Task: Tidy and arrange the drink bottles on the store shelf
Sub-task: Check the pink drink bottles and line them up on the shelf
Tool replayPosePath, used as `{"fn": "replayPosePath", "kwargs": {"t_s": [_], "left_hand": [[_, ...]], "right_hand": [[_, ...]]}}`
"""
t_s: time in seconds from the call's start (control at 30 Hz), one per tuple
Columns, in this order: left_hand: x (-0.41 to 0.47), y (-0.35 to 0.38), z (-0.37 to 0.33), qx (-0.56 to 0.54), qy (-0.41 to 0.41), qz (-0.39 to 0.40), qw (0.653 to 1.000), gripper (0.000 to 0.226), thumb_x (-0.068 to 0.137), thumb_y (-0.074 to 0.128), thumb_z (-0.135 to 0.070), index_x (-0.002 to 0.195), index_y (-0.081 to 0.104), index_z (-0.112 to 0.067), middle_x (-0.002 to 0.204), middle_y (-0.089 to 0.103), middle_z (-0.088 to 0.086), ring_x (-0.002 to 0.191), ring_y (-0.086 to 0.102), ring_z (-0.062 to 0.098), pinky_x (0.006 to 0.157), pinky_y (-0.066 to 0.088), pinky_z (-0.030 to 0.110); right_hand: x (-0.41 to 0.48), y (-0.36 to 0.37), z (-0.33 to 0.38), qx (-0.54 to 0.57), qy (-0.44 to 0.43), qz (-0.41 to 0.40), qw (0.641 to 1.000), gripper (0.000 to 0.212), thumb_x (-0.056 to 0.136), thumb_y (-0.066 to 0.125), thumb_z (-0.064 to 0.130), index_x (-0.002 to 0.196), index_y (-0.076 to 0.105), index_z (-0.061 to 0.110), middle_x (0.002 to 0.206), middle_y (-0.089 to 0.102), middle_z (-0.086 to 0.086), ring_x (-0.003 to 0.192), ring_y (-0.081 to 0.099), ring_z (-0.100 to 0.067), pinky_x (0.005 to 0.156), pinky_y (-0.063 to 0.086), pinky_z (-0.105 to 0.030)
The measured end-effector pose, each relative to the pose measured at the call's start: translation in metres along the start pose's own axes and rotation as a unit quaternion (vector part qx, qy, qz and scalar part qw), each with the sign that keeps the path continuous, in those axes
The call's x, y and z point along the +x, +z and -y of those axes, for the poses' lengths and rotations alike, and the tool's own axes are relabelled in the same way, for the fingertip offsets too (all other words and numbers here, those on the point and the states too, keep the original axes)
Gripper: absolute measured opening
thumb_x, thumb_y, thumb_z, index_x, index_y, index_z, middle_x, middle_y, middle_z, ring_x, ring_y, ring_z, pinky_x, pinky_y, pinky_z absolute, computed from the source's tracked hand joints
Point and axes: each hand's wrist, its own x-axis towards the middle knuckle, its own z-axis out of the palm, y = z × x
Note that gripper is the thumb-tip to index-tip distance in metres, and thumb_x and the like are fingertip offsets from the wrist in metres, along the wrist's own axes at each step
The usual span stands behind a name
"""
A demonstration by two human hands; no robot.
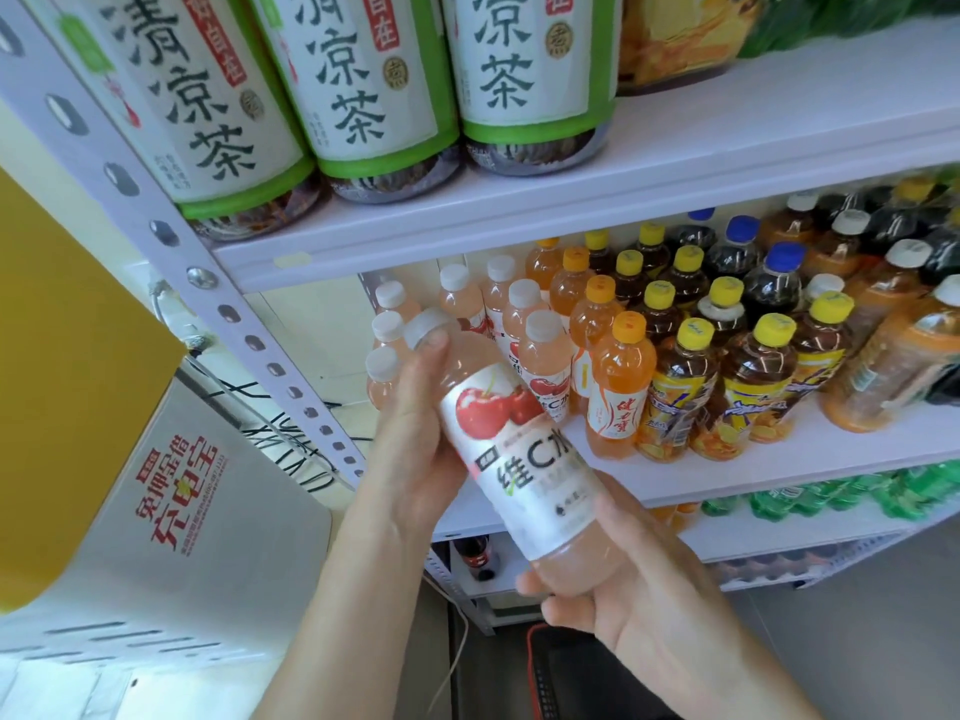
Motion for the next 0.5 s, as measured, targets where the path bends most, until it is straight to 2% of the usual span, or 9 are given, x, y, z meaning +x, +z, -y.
{"fn": "replayPosePath", "kwargs": {"t_s": [0.03, 0.07, 0.13, 0.17, 0.23, 0.27, 0.37, 0.43, 0.5], "left_hand": [[0.003, 0.0, -0.002, 0.057, 0.025, -0.02, 0.998, 0.048, 0.073, 0.076, -0.041, 0.109, 0.069, -0.011, 0.097, 0.074, 0.011, 0.087, 0.072, 0.025, 0.073, 0.058, 0.039], [0.004, 0.0, -0.005, 0.141, 0.049, -0.046, 0.988, 0.053, 0.077, 0.073, -0.043, 0.116, 0.065, -0.009, 0.103, 0.074, 0.011, 0.096, 0.071, 0.026, 0.081, 0.057, 0.041], [0.004, -0.001, -0.013, 0.292, 0.078, -0.058, 0.951, 0.047, 0.085, 0.066, -0.051, 0.117, 0.065, -0.017, 0.106, 0.075, 0.002, 0.102, 0.07, 0.019, 0.091, 0.054, 0.037], [0.004, 0.0, -0.017, 0.354, 0.083, -0.054, 0.93, 0.036, 0.09, 0.061, -0.054, 0.11, 0.067, -0.025, 0.099, 0.076, -0.007, 0.096, 0.071, 0.008, 0.085, 0.054, 0.027], [0.003, 0.001, -0.023, 0.45, 0.091, -0.044, 0.887, 0.027, 0.094, 0.053, -0.055, 0.096, 0.066, -0.032, 0.084, 0.074, -0.021, 0.079, 0.068, -0.008, 0.064, 0.05, 0.01], [0.003, 0.003, -0.026, 0.489, 0.095, -0.039, 0.866, 0.03, 0.093, 0.052, -0.057, 0.095, 0.067, -0.031, 0.082, 0.074, -0.02, 0.076, 0.067, -0.009, 0.06, 0.048, 0.01], [0.002, 0.014, -0.034, 0.562, 0.099, -0.038, 0.82, 0.031, 0.093, 0.056, -0.053, 0.092, 0.07, -0.026, 0.079, 0.074, -0.007, 0.069, 0.067, 0.0, 0.059, 0.049, 0.014], [0.0, 0.021, -0.038, 0.569, 0.098, -0.019, 0.816, 0.025, 0.092, 0.062, -0.047, 0.088, 0.07, -0.023, 0.071, 0.071, -0.005, 0.061, 0.062, 0.004, 0.057, 0.047, 0.013], [-0.003, 0.026, -0.041, 0.567, 0.079, 0.015, 0.82, 0.033, 0.085, 0.07, -0.052, 0.091, 0.071, -0.019, 0.071, 0.067, -0.001, 0.061, 0.058, 0.011, 0.057, 0.046, 0.02]], "right_hand": [[-0.003, 0.004, 0.002, 0.039, -0.028, -0.019, 0.999, 0.044, 0.088, 0.069, 0.016, 0.129, 0.057, 0.007, 0.11, 0.067, -0.026, 0.068, 0.072, -0.01, 0.06, 0.052, -0.014], [0.005, -0.007, -0.004, 0.053, -0.028, -0.07, 0.996, 0.05, 0.082, 0.074, 0.028, 0.129, 0.057, 0.024, 0.115, 0.067, -0.02, 0.084, 0.072, -0.023, 0.067, 0.056, -0.027], [-0.003, -0.016, -0.009, -0.014, -0.062, -0.105, 0.992, 0.061, 0.071, 0.081, 0.035, 0.127, 0.055, 0.036, 0.113, 0.068, -0.013, 0.094, 0.07, -0.03, 0.072, 0.057, -0.039], [-0.005, -0.019, -0.008, -0.036, -0.073, -0.123, 0.989, 0.065, 0.07, 0.083, 0.035, 0.127, 0.054, 0.038, 0.111, 0.069, -0.011, 0.095, 0.07, -0.03, 0.072, 0.058, -0.041], [-0.003, -0.025, -0.008, -0.081, -0.092, -0.148, 0.981, 0.071, 0.066, 0.084, 0.038, 0.129, 0.051, 0.041, 0.109, 0.069, -0.006, 0.097, 0.07, -0.027, 0.074, 0.059, -0.043], [-0.005, -0.026, -0.007, -0.115, -0.102, -0.151, 0.976, 0.074, 0.064, 0.084, 0.041, 0.129, 0.05, 0.042, 0.109, 0.069, -0.003, 0.098, 0.069, -0.024, 0.076, 0.059, -0.041], [-0.012, -0.033, -0.005, -0.167, -0.11, -0.163, 0.966, 0.075, 0.059, 0.083, 0.041, 0.125, 0.049, 0.05, 0.105, 0.066, 0.015, 0.096, 0.066, -0.007, 0.073, 0.055, -0.02], [-0.015, -0.039, -0.004, -0.193, -0.1, -0.154, 0.964, 0.076, 0.057, 0.082, 0.037, 0.121, 0.046, 0.054, 0.108, 0.06, 0.024, 0.098, 0.061, -0.001, 0.072, 0.052, -0.017], [-0.012, -0.047, -0.006, -0.227, -0.088, -0.157, 0.957, 0.076, 0.059, 0.081, 0.025, 0.118, 0.044, 0.054, 0.112, 0.054, 0.028, 0.1, 0.056, -0.001, 0.074, 0.049, -0.014]]}}
